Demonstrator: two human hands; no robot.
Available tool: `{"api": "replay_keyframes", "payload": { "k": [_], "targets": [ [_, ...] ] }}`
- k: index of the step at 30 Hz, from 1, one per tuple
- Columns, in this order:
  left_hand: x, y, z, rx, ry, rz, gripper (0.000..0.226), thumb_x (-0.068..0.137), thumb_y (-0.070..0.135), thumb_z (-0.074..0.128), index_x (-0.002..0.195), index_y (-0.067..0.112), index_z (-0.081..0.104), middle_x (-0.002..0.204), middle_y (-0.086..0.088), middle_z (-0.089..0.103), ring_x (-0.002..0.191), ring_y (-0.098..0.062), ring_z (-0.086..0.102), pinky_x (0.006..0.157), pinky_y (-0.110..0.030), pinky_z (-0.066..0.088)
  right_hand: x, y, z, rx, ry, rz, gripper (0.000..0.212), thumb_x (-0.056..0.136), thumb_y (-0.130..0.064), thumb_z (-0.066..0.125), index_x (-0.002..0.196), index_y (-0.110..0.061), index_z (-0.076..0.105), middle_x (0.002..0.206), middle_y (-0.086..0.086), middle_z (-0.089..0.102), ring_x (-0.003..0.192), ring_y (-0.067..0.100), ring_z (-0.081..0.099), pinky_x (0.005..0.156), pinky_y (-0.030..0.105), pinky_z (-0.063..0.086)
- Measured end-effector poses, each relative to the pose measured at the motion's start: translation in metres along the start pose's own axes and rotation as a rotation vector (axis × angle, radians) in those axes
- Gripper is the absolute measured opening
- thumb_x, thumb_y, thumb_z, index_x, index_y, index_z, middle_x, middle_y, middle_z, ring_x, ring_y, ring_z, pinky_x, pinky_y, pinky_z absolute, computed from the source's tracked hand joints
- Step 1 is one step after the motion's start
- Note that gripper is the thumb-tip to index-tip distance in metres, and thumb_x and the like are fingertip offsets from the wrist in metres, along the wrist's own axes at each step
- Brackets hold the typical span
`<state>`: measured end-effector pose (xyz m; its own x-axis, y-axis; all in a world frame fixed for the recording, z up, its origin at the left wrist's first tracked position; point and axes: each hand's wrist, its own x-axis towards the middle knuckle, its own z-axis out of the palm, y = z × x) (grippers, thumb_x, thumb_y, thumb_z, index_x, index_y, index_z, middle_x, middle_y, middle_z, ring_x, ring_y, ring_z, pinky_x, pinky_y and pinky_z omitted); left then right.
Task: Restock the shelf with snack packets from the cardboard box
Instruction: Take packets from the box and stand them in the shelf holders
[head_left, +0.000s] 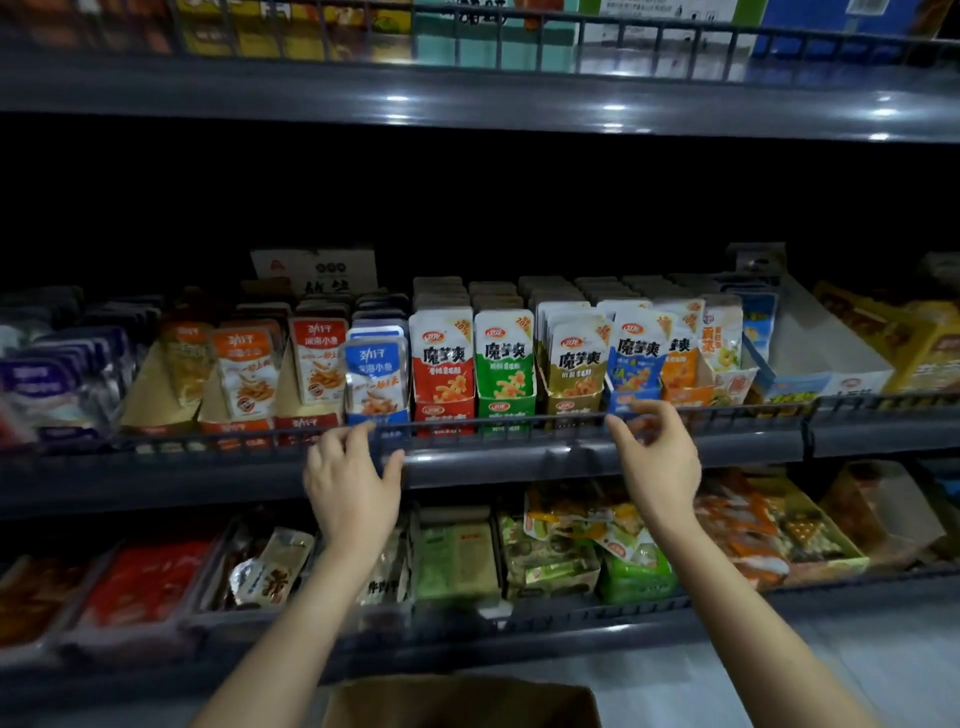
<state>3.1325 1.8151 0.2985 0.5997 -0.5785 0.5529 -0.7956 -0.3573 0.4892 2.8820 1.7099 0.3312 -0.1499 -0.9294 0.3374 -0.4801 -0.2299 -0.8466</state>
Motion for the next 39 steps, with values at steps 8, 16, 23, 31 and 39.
{"api": "replay_keyframes", "payload": {
  "k": [8,16,23,31,39],
  "targets": [
    [-0.1,-0.089,-0.036,0.126,-0.125,-0.055,0.033,0.072,0.016,0.081,0.098,0.001,0.067,0.095,-0.026,0.061,0.09,-0.045,0.056,0.077,-0.05,0.046,-0.127,0.046,0.009,0.144,-0.399,0.078,0.006,0.088,-0.022,0.067,0.087,-0.017,0.064,0.08,-0.004,0.064,0.074,0.01,0.059,0.068,0.026,0.048],
    [-0.202,-0.179,-0.037,0.229,-0.367,-0.099,0.036,0.064,0.01,0.086,0.093,-0.001,0.068,0.082,-0.025,0.063,0.074,-0.043,0.06,0.066,-0.047,0.05,-0.232,0.123,0.047,0.037,-0.72,0.313,0.004,0.086,-0.023,0.069,0.087,-0.02,0.066,0.088,-0.004,0.068,0.085,0.011,0.064,0.08,0.031,0.052],
    [-0.266,-0.211,-0.01,0.197,-0.543,-0.215,0.033,0.073,0.015,0.08,0.1,0.001,0.068,0.093,-0.023,0.066,0.084,-0.042,0.06,0.071,-0.043,0.05,-0.293,0.191,0.083,-0.05,-0.87,0.529,0.005,0.087,-0.015,0.068,0.083,-0.016,0.064,0.084,0.001,0.067,0.078,0.016,0.062,0.079,0.037,0.051],
    [-0.295,-0.232,0.051,0.157,-0.66,-0.21,0.051,0.085,0.03,0.066,0.128,0.003,0.053,0.105,-0.019,0.062,0.096,-0.037,0.058,0.082,-0.045,0.048,-0.325,0.274,0.138,-0.044,-0.715,0.889,0.022,0.081,-0.014,0.074,0.098,-0.008,0.061,0.095,0.007,0.066,0.089,0.024,0.062,0.084,0.043,0.053],
    [-0.306,-0.243,0.079,0.059,-0.617,-0.245,0.057,0.093,0.03,0.053,0.14,0.001,0.036,0.111,-0.02,0.058,0.097,-0.033,0.059,0.079,-0.045,0.052,-0.332,0.31,0.187,0.04,-0.513,1.058,0.059,0.084,-0.01,0.071,0.137,-0.01,0.044,0.129,0.006,0.055,0.118,0.026,0.053,0.104,0.045,0.043]
  ]
}}
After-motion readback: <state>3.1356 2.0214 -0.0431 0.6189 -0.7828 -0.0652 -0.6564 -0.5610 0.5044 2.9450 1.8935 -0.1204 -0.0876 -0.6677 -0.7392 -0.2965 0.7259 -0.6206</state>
